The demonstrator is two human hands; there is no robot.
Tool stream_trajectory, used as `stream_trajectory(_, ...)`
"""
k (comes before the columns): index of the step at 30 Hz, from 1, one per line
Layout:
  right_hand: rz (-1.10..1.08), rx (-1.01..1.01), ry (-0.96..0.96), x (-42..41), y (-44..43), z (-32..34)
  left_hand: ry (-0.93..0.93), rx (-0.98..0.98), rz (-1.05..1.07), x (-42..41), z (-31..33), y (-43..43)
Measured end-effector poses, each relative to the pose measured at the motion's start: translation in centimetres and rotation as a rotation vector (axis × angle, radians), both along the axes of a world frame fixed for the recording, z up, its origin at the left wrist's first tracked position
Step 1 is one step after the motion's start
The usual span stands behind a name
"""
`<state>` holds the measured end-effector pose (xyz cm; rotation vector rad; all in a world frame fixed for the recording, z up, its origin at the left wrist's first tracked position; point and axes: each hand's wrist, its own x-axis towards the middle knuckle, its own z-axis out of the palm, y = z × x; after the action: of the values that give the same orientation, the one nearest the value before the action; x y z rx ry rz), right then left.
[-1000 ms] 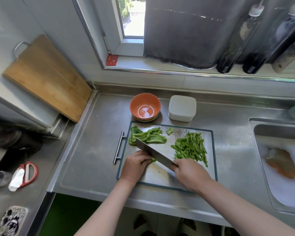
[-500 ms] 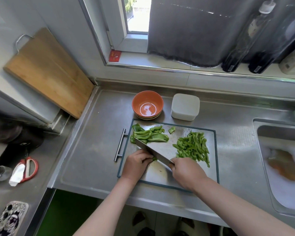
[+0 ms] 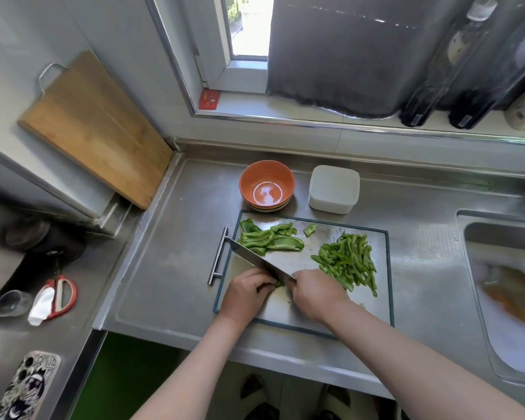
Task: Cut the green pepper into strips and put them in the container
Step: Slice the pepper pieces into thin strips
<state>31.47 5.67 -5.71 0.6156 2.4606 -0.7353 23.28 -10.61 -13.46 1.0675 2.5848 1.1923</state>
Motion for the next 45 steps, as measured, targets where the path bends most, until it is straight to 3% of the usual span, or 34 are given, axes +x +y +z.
stream_trajectory(8,-0.053,-0.055,0.070,2.5,1.4,0.9,0.018,-0.099,0.002,0.3,0.8,-2.4)
stream_trajectory(12,0.013,0.054,0.200,3.7,2.6,2.0,-0.022,-0.181,0.061,0.0,2.0,-3.1)
stream_trajectory(17,0.111,0.260,0.311,4.6,3.9,3.3,-0.197,0.025,0.497,-2.9,4.5,-1.9)
stream_trajectory(18,0.122,0.283,0.303,4.8,4.0,3.4,-0.205,0.035,0.504,-3.6,4.9,-1.7)
stream_trajectory(21,0.059,0.299,0.266,5.3,4.6,3.3,-0.321,-0.019,0.301,-4.3,5.8,-0.3)
stream_trajectory(25,-0.133,0.218,0.215,6.1,5.2,3.5,-0.473,-0.046,0.380,-3.7,5.1,1.2)
stream_trajectory(28,-0.253,0.141,0.274,6.2,6.2,3.6,-0.355,-0.249,0.056,-2.5,4.0,2.1)
stream_trajectory(30,-0.293,0.123,0.305,6.1,6.6,3.8,-0.156,-0.419,-0.179,-1.6,3.6,3.2)
stream_trajectory(34,-0.315,0.128,0.302,6.0,7.0,4.5,0.087,-0.537,-0.271,-1.0,3.3,5.2)
stream_trajectory(39,-0.383,0.132,0.298,6.9,7.9,4.5,0.004,-0.451,-0.441,2.0,3.1,6.2)
stream_trajectory(45,-0.453,0.111,0.318,8.7,9.7,4.9,-0.010,-0.386,-0.476,8.0,2.9,9.9)
